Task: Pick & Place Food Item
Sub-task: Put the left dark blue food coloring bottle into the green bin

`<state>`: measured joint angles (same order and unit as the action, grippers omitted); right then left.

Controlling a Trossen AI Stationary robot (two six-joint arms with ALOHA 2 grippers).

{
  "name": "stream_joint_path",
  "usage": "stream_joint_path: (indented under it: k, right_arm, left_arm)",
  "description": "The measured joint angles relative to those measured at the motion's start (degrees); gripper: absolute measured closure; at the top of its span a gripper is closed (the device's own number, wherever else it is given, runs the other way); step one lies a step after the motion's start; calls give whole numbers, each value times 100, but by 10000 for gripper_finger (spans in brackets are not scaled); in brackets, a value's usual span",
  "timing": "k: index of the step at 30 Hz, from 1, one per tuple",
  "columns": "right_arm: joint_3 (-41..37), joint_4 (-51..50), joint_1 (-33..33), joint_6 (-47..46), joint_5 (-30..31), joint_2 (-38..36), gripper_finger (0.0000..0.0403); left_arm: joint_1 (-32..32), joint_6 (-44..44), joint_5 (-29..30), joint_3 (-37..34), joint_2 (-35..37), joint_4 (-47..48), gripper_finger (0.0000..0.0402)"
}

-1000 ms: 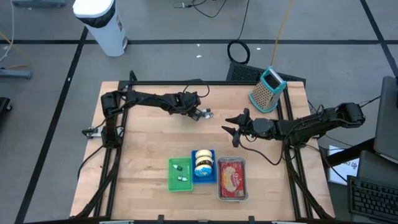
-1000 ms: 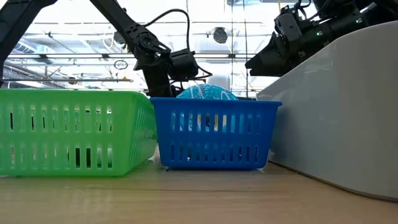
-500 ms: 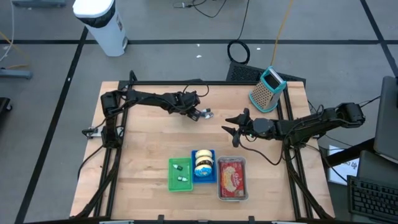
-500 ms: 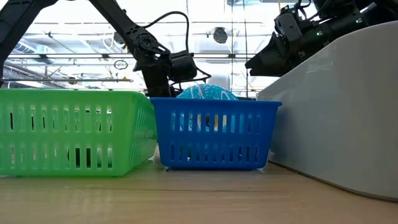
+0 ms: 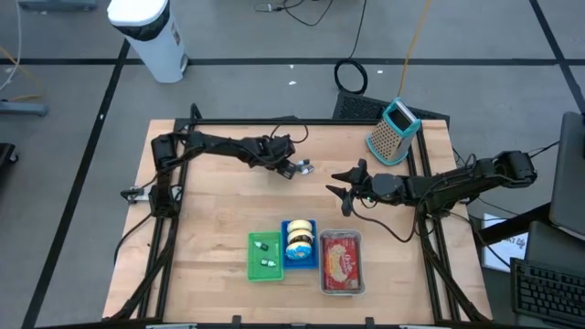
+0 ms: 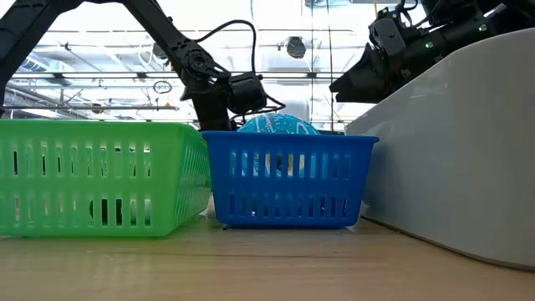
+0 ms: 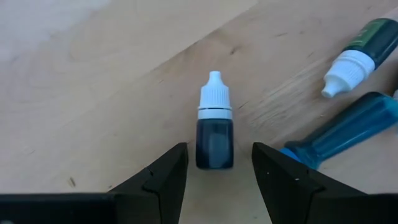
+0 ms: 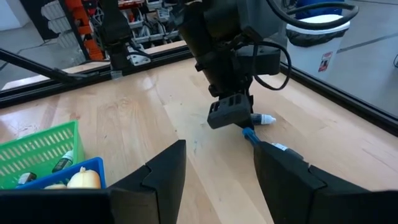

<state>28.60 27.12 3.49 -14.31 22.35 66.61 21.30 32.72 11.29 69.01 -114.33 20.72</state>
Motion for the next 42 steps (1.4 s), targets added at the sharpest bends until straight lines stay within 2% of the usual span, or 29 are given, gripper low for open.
stream_joint_path:
  k: [18,21,30,33,36,42]
  right_arm:
    - [0,-42,0,1,3,-2,222]
    - [0,-42,0,0,5,-1,222]
    - [0,-42,0,2,2,0,222]
    - [0,-44,0,2,2,0,222]
    - [0,-44,0,2,2,0,222]
    - [0,-47,0,2,2,0,222]
  left_arm:
    - [-19,-142,214,-11,-34,-75,220]
    - [-19,-151,253,-11,-37,-94,241]
    - [-17,-280,430,-13,-39,-257,336]
    - [-10,-505,383,-3,6,-258,341]
    - [-62,-522,273,44,208,143,334]
    - [-507,-1137,40,72,1155,791,343]
